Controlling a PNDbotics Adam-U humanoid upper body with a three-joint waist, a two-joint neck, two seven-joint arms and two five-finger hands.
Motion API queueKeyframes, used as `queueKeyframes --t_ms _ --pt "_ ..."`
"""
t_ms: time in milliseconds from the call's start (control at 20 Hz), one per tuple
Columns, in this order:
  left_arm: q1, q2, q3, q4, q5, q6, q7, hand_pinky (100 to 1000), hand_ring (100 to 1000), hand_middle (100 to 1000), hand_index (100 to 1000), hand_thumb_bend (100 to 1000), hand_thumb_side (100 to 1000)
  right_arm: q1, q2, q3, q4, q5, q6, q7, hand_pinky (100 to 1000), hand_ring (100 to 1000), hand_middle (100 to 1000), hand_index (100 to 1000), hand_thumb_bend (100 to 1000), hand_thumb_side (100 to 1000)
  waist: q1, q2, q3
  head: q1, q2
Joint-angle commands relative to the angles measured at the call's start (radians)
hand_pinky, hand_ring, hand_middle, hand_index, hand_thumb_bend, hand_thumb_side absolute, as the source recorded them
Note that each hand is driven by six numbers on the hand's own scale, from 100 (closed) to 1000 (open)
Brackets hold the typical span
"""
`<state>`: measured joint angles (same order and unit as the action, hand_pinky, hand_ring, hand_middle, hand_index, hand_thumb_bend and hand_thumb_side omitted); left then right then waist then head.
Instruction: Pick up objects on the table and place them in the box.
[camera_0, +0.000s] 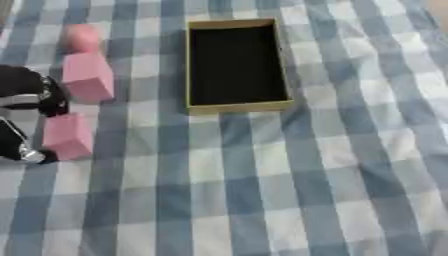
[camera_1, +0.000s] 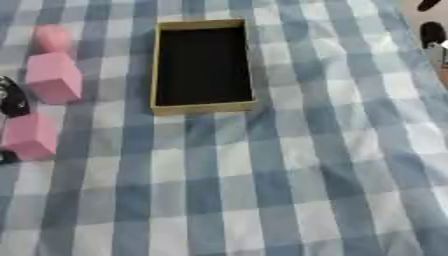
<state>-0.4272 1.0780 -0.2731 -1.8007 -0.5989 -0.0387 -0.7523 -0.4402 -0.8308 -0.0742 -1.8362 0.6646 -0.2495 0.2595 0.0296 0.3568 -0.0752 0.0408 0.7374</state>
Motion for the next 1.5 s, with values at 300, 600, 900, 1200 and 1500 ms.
queueKeyframes --t_ms 300,600,900,1200,1500 --pt "-0.020 0.017 0.012 -0.025 0.004 0.025 -0.006 470 518 443 575 417 100 -0.011 -0.020 -0.019 -0.010 -0.006 0.001 0.005 956 992 947 682 100 100 0.000 -0.023 -0.003 -0.008 -0.009" --pt "-0.039 0.019 0.039 -0.118 0.028 0.020 0.000 457 511 436 573 389 100 -0.009 -0.020 -0.023 -0.012 -0.004 0.003 0.005 955 993 948 682 100 100 0.003 -0.025 -0.001 -0.013 -0.006" --pt "-0.127 0.014 0.067 -0.198 0.081 0.001 0.002 452 507 429 571 377 100 -0.010 -0.022 -0.023 -0.015 0.000 0.003 0.005 954 992 948 682 100 100 0.009 -0.031 0.004 -0.016 -0.003" --pt "-0.300 -0.061 0.051 -0.199 0.142 0.008 -0.028 443 503 422 573 306 100 -0.016 -0.021 -0.020 -0.019 0.002 0.002 0.008 952 992 948 682 100 100 0.018 -0.038 0.002 -0.019 0.006" --pt "-0.521 -0.206 0.008 -0.091 0.148 0.055 -0.093 440 501 417 573 181 123 -0.038 -0.014 -0.010 -0.025 0.001 -0.004 0.016 955 994 949 682 100 100 0.018 -0.039 -0.013 -0.010 0.007"
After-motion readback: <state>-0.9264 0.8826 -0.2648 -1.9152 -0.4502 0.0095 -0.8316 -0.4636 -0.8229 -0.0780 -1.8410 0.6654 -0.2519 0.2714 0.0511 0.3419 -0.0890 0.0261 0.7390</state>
